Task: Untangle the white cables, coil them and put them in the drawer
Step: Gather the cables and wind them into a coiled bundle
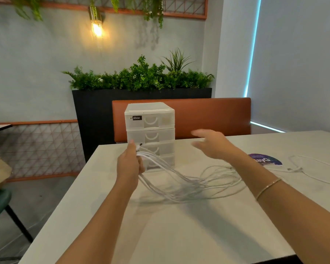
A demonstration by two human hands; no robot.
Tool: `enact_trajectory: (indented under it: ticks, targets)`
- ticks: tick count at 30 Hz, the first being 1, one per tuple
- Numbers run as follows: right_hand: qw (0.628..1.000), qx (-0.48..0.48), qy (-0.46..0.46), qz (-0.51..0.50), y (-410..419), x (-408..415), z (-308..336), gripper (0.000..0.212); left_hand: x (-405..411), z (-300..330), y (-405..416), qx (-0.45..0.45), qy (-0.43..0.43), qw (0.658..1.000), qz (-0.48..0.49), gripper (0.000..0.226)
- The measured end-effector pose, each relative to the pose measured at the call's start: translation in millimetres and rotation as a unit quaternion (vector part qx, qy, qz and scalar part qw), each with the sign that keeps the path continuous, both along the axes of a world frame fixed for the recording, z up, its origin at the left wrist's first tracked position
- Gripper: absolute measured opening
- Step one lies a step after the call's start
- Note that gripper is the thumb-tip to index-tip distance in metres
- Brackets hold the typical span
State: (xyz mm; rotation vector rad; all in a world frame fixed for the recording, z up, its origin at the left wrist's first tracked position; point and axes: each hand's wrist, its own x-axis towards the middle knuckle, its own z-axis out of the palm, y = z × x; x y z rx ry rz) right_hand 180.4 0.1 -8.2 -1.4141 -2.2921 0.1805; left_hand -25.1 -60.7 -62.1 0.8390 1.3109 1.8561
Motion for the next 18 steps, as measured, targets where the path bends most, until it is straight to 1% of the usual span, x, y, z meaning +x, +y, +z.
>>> enact_trajectory:
  ticks: [2,4,5,7,10,12,13,15,18]
  targets:
    - [0.989,-0.029,0.107,0.097,-34.7,-43.9,23.2,0.046,14.5,11.1,-1.9,0.0,0.078,0.997,0.002,0.044]
    - [0.975,-0.066,0.174,0.126,-52.5,-73.6,30.1,0.054,28.5,22.7,-5.0,0.014,0.145,0.989,0.001,0.042]
    - [0.971,-0.074,0.195,0.117,-53.7,-82.8,28.8,0.057,34.0,27.9,-5.3,0.023,0.19,0.982,0.013,0.044]
    - [0.971,-0.073,0.217,0.065,-49.8,-92.4,24.5,0.063,41.5,37.1,-5.6,0.048,0.267,0.962,0.042,0.05]
    - [0.971,-0.074,0.227,-0.007,-39.9,-91.4,23.0,0.068,47.0,48.2,-5.8,0.068,0.327,0.94,0.065,0.052]
    - [0.974,-0.064,0.213,-0.029,-32.9,-85.2,26.3,0.068,48.9,51.7,-3.1,0.067,0.365,0.926,0.069,0.057]
    - [0.98,-0.038,0.192,-0.033,-30.9,-81.1,28.9,0.068,49.6,52.7,-0.7,0.063,0.369,0.925,0.06,0.06]
    - [0.99,0.04,0.129,-0.032,-29.5,-71.5,36.7,0.064,53.0,55.1,4.5,0.059,0.35,0.935,0.018,0.061]
    - [0.988,0.148,0.036,-0.02,-28.3,-51.6,53.1,0.056,60.5,60.2,6.6,0.058,0.286,0.952,-0.088,0.055]
